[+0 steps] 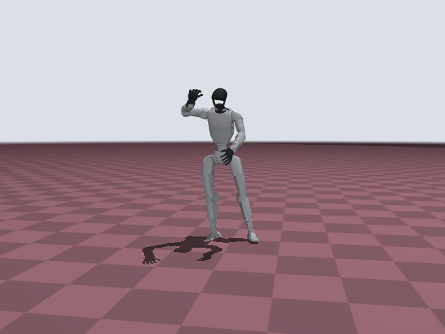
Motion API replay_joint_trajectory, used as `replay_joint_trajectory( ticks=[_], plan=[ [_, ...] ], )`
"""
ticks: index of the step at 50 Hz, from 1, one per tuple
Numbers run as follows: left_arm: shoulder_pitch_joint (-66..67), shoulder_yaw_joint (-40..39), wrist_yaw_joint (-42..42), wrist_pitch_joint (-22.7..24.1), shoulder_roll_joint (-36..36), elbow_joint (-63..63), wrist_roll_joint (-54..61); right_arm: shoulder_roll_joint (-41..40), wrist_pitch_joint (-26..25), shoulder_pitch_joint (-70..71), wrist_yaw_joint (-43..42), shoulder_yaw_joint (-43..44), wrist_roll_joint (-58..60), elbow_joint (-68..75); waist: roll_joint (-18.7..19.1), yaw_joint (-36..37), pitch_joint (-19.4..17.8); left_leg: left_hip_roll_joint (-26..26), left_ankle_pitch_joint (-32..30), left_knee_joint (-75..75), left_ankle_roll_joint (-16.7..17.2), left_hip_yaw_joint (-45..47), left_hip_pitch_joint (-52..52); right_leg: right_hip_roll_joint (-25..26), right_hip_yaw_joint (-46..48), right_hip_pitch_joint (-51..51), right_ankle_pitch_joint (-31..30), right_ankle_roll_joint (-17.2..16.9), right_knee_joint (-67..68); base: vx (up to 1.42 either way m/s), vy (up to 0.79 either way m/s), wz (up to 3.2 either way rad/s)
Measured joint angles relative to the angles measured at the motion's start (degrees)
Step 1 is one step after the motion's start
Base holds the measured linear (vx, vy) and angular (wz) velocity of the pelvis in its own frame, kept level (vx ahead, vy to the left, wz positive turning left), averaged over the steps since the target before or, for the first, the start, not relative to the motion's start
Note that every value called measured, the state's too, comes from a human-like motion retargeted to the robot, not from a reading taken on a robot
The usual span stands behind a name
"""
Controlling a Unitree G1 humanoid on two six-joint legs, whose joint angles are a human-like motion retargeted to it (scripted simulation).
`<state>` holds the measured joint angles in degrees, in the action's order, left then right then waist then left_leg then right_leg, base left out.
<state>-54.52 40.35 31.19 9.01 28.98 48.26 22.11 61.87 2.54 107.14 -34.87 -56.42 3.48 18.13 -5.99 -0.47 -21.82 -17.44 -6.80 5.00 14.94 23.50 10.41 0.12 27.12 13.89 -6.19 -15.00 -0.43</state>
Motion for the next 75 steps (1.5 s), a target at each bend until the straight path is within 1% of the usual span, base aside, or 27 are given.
replay_joint_trajectory(
  ticks=[4,8,10,13,15,18,19,20,28,30,33,35,38,40,45,48,50,53,58,59,60,61,66,68,70,75],
  plan=[
    [-1.0,3.5,-3.2,0.8,-10.6,-4.3,-1.5,-1.5,-0.8,-0.9,0.6,1.1,1.5,0.6,-0.7,-1.0,-0.2,0.6,0.2,0.0,0.0,-1.3,0.7,-0.9,1.0,0.1,0.2,0.0,0.5,0.01,0.10,0.29],
    [-2.2,6.5,-3.2,1.8,-21.2,-3.2,-1.9,-2.8,-0.9,-0.2,0.7,0.7,2.4,0.9,-1.3,-2.1,-0.7,1.4,0.5,0.0,0.0,-2.2,1.3,-1.8,1.6,0.1,0.1,0.0,0.7,0.00,0.11,0.21],
    [-3.4,8.5,-2.5,2.5,-24.2,-1.5,-1.7,-3.6,-0.7,1.2,0.4,0.1,1.7,1.4,-1.8,-2.7,-1.8,1.9,0.6,0.0,0.0,-2.4,1.4,-2.3,1.6,0.0,0.0,0.0,0.6,-0.02,0.12,0.12],
    [-2.1,9.5,-2.4,2.9,-26.6,1.1,-1.7,-3.9,-0.2,0.9,0.1,0.2,1.3,1.0,-1.5,-3.1,-0.5,2.7,0.7,0.0,0.0,-2.3,2.3,-2.9,1.6,0.6,-0.6,0.0,0.1,-0.02,0.12,0.05],
    [-1.3,10.0,-2.6,3.0,-26.0,2.6,-2.0,-3.9,-0.1,0.8,0.0,0.4,1.2,0.6,-1.2,-3.2,0.0,3.2,0.7,0.0,0.0,-2.2,2.9,-3.3,1.6,1.0,-1.0,0.0,-0.4,-0.02,0.11,0.03],
    [0.4,9.3,-2.4,2.8,-21.9,5.0,-2.5,-3.5,0.0,0.2,-0.3,0.7,1.1,-0.1,-0.7,-3.4,0.6,4.1,0.8,0.0,0.1,-2.0,3.7,-3.9,1.7,1.5,-1.7,0.0,-1.2,-0.03,0.10,-0.05],
    [1.2,8.9,-2.3,2.6,-19.7,5.8,-2.6,-3.5,0.0,0.0,-0.3,0.9,0.9,-0.1,-0.7,-2.6,2.4,4.1,0.7,0.0,0.1,-1.0,5.3,-3.9,0.8,3.4,-2.5,0.0,-1.8,-0.02,0.12,-0.65],
    [2.1,8.5,-2.1,2.5,-17.3,6.6,-2.7,-3.6,-0.1,-0.1,-0.2,1.1,0.6,-0.1,-0.9,-1.3,5.0,4.0,0.6,0.0,0.1,0.5,7.6,-3.6,-0.5,6.2,-3.6,0.0,-2.7,-0.02,0.11,-0.61],
    [6.1,0.8,-1.5,0.9,4.8,10.3,-2.1,-1.0,0.5,-3.0,-0.1,2.2,-1.3,-0.8,0.3,-1.3,5.2,6.1,0.4,0.0,0.1,0.1,9.5,-5.3,0.7,7.1,-4.6,0.0,-3.4,-0.04,0.07,0.10],
    [6.8,-0.3,-1.1,0.8,9.3,10.4,-1.7,-0.2,0.8,-4.4,-0.1,2.7,-2.2,-0.8,0.6,-0.7,5.3,6.4,0.5,0.0,0.1,0.0,9.7,-5.6,1.0,7.2,-4.7,0.0,-3.4,-0.01,0.03,0.06],
    [7.5,-1.0,-0.3,0.7,13.1,10.6,-1.4,0.9,1.2,-6.7,0.2,3.3,-3.4,-0.7,1.2,0.5,5.7,6.7,0.7,0.0,0.1,-0.2,9.8,-5.9,1.4,7.2,-4.7,0.0,-3.3,0.00,0.02,0.04],
    [8.0,-1.0,-0.1,0.4,13.5,11.0,-1.3,1.7,1.4,-8.3,0.5,3.7,-3.9,-0.8,1.4,1.2,5.9,6.9,0.9,0.0,0.1,-0.3,9.7,-6.2,1.6,7.0,-4.6,0.0,-3.2,0.03,0.06,0.12],
    [9.5,-1.2,-0.7,0.1,10.5,11.4,-0.9,2.8,1.6,-10.3,1.3,4.0,-3.9,-1.0,1.5,2.0,6.4,7.3,1.4,0.0,0.1,-0.6,9.4,-6.8,1.9,6.6,-4.3,0.0,-2.9,0.05,0.08,0.13],
    [11.0,-1.6,-1.3,0.1,6.9,11.5,-0.7,3.4,1.5,-11.1,1.7,4.0,-3.5,-1.2,1.3,2.1,6.6,7.7,1.8,0.0,0.1,-0.8,9.1,-7.3,2.0,6.2,-4.0,0.0,-2.7,0.06,0.10,0.14],
    [15.3,-1.3,-2.5,0.3,-5.4,10.8,-1.2,3.6,1.0,-11.4,1.9,3.3,-1.7,-1.9,-0.2,0.8,6.6,8.7,3.0,0.0,0.1,-1.0,7.8,-8.8,2.0,4.9,-3.5,0.0,-2.3,0.06,0.12,0.08],
    [16.3,1.3,-3.9,0.5,-12.0,8.2,-0.5,2.7,0.4,-10.9,1.7,3.0,-1.0,-2.1,-1.3,-0.4,6.9,9.2,3.6,0.0,0.1,-0.8,7.1,-9.4,1.6,4.3,-3.4,0.0,-2.2,0.05,0.11,-0.06],
    [15.6,3.8,-4.8,0.8,-15.1,4.8,1.0,1.9,-0.2,-10.4,1.5,2.8,-0.7,-2.1,-1.8,-1.0,7.3,9.4,4.0,0.0,0.1,-0.4,6.5,-9.7,1.2,4.0,-3.5,0.0,-2.1,0.04,0.10,-0.17],
    [11.4,7.7,-5.3,1.3,-16.8,-2.7,4.7,0.8,-1.0,-9.8,1.2,2.3,-0.4,-2.1,-2.2,-1.1,8.1,9.5,4.5,0.0,0.1,0.5,5.7,-9.8,0.4,3.8,-3.7,0.0,-2.2,0.03,0.09,-0.26],
    [-2.5,11.3,-5.0,1.9,-14.9,-13.4,12.0,-0.3,-2.0,-9.8,1.6,1.3,-1.1,-2.1,-1.5,0.2,10.7,10.0,5.2,0.0,0.1,2.2,4.4,-10.2,-1.2,3.7,-4.1,0.0,-2.0,0.03,0.08,-0.26],
    [-5.9,11.5,-4.9,2.0,-14.3,-14.4,13.8,-0.4,-2.0,-10.0,1.7,1.0,-1.4,-2.2,-1.0,-0.2,9.7,10.4,5.5,0.0,0.1,1.7,2.7,-10.6,-0.7,1.9,-3.6,0.0,-1.5,0.04,0.08,0.28],
    [-9.3,11.5,-4.8,2.1,-13.7,-15.1,15.6,-0.4,-2.0,-10.1,1.8,0.7,-1.5,-2.4,-0.5,-0.9,7.9,10.8,5.7,0.0,0.1,0.9,0.3,-11.1,0.1,-0.7,-2.9,0.0,-0.9,0.05,0.08,0.27],
    [-12.5,11.7,-4.6,2.2,-12.7,-15.5,17.9,-0.5,-2.1,-10.1,2.0,0.2,-2.0,-2.4,-0.1,-0.5,8.1,11.0,5.9,0.0,0.1,1.2,-0.5,-11.3,-0.3,-1.2,-2.8,0.0,-0.7,0.06,0.09,0.03],
    [-26.0,13.6,-3.6,2.4,-6.7,-15.4,27.5,-0.7,-2.6,-10.3,3.3,-2.2,-3.9,-2.2,1.7,1.0,10.6,11.9,6.9,0.0,0.1,2.8,-3.4,-12.4,-2.2,-2.5,-2.3,0.0,0.3,0.10,0.10,-0.31],
    [-31.3,14.9,-3.7,2.7,-3.6,-14.8,29.6,-0.9,-2.6,-10.0,3.7,-3.1,-4.8,-1.9,2.1,1.3,10.9,12.3,7.3,0.0,0.1,3.4,-4.7,-12.9,-3.0,-3.2,-2.0,0.0,0.8,0.11,0.10,-0.27],
    [-35.3,15.2,-3.6,2.6,-1.4,-13.7,30.5,-0.7,-2.7,-10.2,4.2,-3.6,-4.9,-1.9,2.7,1.6,12.1,12.6,7.7,0.0,0.1,3.8,-5.6,-13.4,-3.6,-3.6,-1.7,0.0,1.3,0.11,0.10,-0.23],
    [-43.8,14.3,-3.1,3.3,2.1,-10.0,29.7,-0.8,-2.5,-10.0,4.9,-3.5,-6.4,-1.3,3.1,1.7,12.2,13.2,9.2,-1.2,0.0,4.6,-8.1,-14.6,-5.2,-5.2,-0.7,0.0,2.9,0.10,0.09,-0.19]
  ],
)
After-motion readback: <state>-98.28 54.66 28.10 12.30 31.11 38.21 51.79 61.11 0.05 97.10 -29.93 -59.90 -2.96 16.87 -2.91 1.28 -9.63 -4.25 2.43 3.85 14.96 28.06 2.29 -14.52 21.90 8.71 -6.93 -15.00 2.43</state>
